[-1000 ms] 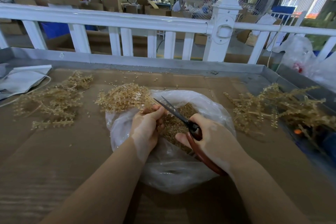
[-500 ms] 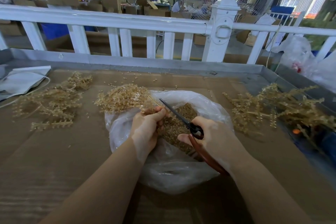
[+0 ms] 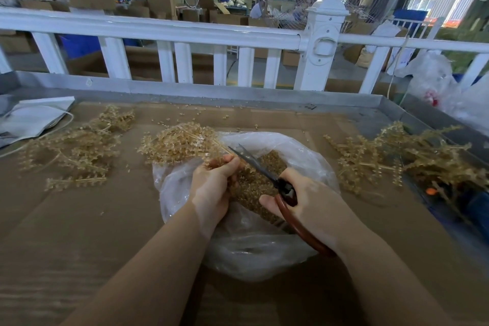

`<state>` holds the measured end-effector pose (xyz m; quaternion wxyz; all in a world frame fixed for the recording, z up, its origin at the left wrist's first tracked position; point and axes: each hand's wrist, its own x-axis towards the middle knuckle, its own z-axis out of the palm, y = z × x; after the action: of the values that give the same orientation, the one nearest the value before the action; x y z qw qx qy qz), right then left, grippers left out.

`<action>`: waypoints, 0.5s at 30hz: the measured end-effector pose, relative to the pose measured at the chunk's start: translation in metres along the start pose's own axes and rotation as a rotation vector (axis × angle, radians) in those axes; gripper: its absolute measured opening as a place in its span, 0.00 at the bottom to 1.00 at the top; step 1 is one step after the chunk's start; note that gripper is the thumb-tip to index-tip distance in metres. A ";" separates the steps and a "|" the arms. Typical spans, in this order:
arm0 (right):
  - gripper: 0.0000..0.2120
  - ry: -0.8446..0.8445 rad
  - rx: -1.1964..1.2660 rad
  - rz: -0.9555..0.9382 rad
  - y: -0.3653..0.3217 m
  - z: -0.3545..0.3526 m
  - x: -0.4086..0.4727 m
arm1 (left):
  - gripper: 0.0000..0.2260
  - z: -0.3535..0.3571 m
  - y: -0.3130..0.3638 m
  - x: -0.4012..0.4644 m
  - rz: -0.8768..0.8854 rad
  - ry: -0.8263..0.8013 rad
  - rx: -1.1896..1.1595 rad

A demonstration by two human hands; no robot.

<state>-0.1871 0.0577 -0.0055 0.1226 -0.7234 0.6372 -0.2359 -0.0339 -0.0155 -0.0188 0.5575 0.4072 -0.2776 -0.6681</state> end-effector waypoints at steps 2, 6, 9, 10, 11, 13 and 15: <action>0.17 -0.006 -0.040 -0.012 -0.001 0.000 0.000 | 0.09 0.001 0.000 -0.001 -0.002 0.001 -0.008; 0.17 0.002 -0.051 -0.016 -0.003 0.000 0.001 | 0.09 0.001 0.000 -0.001 0.001 -0.021 0.028; 0.16 0.014 -0.026 -0.014 -0.005 0.001 0.003 | 0.09 -0.001 -0.002 0.000 0.003 -0.044 0.064; 0.16 0.019 -0.015 -0.011 -0.005 0.001 0.004 | 0.09 -0.002 -0.002 0.000 -0.004 -0.053 0.061; 0.17 0.023 -0.007 -0.008 -0.006 0.002 0.004 | 0.08 -0.002 -0.002 0.001 -0.014 -0.061 0.055; 0.17 0.026 -0.002 -0.004 -0.007 0.003 0.006 | 0.08 -0.003 -0.001 0.002 -0.027 -0.069 0.049; 0.17 0.020 -0.021 -0.001 -0.007 0.004 0.006 | 0.09 -0.005 -0.002 0.004 -0.023 -0.065 0.063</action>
<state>-0.1786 0.0526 -0.0049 0.1084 -0.7226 0.6405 -0.2365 -0.0309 -0.0183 -0.0234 0.5274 0.4061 -0.3118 -0.6781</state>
